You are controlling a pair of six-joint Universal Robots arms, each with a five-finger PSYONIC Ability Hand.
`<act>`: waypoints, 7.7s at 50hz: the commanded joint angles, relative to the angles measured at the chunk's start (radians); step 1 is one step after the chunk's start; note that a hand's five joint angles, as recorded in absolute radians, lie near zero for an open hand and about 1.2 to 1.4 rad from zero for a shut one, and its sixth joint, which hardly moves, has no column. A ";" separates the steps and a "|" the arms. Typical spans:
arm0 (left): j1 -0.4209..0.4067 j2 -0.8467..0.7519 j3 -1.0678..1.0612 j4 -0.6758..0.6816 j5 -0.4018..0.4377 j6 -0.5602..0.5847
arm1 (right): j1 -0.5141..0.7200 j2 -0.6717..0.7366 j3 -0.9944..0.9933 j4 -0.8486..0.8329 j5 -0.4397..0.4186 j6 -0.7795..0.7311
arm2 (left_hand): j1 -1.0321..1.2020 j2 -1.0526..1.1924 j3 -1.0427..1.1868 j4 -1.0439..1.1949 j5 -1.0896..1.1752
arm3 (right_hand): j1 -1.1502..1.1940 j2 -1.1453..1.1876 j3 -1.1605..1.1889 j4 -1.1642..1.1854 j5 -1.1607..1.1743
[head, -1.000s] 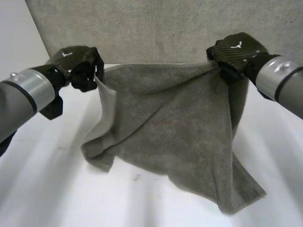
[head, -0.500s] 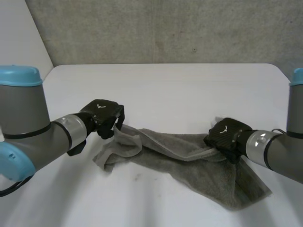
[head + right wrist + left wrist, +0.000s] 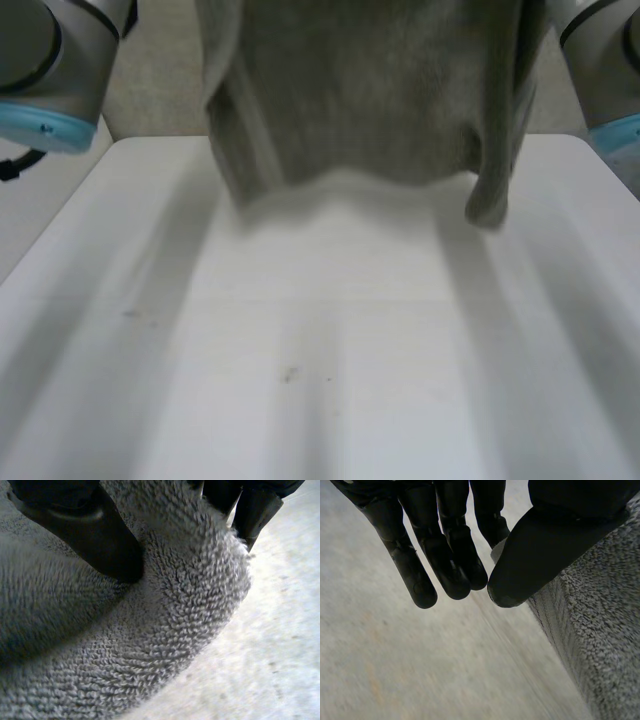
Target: Fold the towel.
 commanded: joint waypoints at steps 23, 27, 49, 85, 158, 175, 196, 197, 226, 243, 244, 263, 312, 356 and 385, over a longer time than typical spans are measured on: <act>0.039 0.032 -0.907 -0.065 0.174 0.382 | 0.058 0.150 0.670 0.270 -0.027 -0.090 | 0.203 0.179 0.179 0.177 0.191 | 0.068 0.068 0.064 0.056 0.052; 0.039 0.084 -0.937 -0.067 0.174 0.385 | 0.051 0.090 0.699 0.270 -0.059 -0.030 | 0.203 0.179 0.179 0.177 0.191 | 0.068 0.068 0.064 0.056 0.052; 0.050 0.359 -1.150 -0.074 0.173 0.382 | 0.065 -0.126 0.874 0.273 -0.140 0.081 | -0.895 -0.919 -0.919 -0.921 -0.907 | 0.068 0.068 0.064 0.056 0.052; 0.040 0.391 -1.067 -0.205 0.156 0.058 | 0.071 -0.129 0.897 0.257 -0.129 0.076 | -0.895 -0.919 -0.919 -0.921 -0.907 | 0.068 0.068 0.064 0.056 0.052; -0.134 0.268 -1.076 0.179 -0.213 0.371 | 0.060 -0.157 0.857 0.258 -0.134 0.136 | 0.203 0.179 0.179 0.177 0.191 | 0.068 0.068 0.064 0.056 0.052; -0.125 0.512 -1.127 -0.033 -0.145 0.373 | 0.037 -0.298 0.742 0.680 -0.148 0.055 | 0.203 0.179 0.179 0.177 0.191 | 0.068 0.068 0.064 0.056 0.052; -0.088 0.264 -1.109 -0.234 -0.097 0.435 | 0.043 -0.125 0.805 0.910 -0.129 -0.272 | 0.203 0.179 0.179 0.177 0.191 | 0.068 0.068 0.064 0.056 0.052; -0.088 0.264 -1.108 -0.234 -0.097 0.435 | 0.043 -0.124 0.805 0.910 -0.129 -0.272 | 0.203 0.179 0.179 0.177 0.191 | 0.068 0.068 0.064 0.056 0.052; -0.088 0.033 -0.314 0.410 -0.113 0.449 | 0.106 0.114 -0.116 -0.051 0.027 -0.165 | 0.203 0.179 0.179 0.177 0.191 | 0.068 0.068 0.064 0.056 0.052; -0.053 0.058 -0.891 0.288 -0.084 0.458 | 0.114 0.159 0.416 0.344 0.016 -0.151 | 0.203 0.179 0.179 0.177 0.191 | 0.068 0.068 0.064 0.056 0.052; -0.053 0.058 -0.892 0.288 -0.084 0.458 | 0.114 0.159 0.417 0.344 0.016 -0.151 | 0.203 0.179 0.179 0.177 0.191 | 0.068 0.068 0.064 0.056 0.052; -0.053 0.308 -1.214 0.285 -0.081 0.551 | 0.100 -0.057 0.713 0.332 -0.131 0.108 | 0.203 0.179 0.179 0.177 0.191 | -1.154 -1.154 -1.158 -1.166 -1.170; -0.067 0.583 -1.162 0.196 -0.085 0.455 | -0.044 -0.040 1.006 0.137 -0.306 0.512 | 0.203 0.179 0.179 0.177 0.191 | -0.788 -0.788 -0.792 -0.800 -0.804; -0.053 0.580 -1.147 0.189 -0.087 0.406 | 0.085 0.135 0.840 0.048 -0.171 0.512 | 0.203 0.179 0.179 0.177 0.191 | -0.518 -0.518 -0.522 -0.530 -0.534; -0.052 0.577 -1.157 0.189 -0.087 0.403 | -0.167 0.035 0.906 0.218 -0.200 0.144 | 0.203 0.179 0.179 0.177 0.191 | -0.779 -0.779 -0.783 -0.791 -0.795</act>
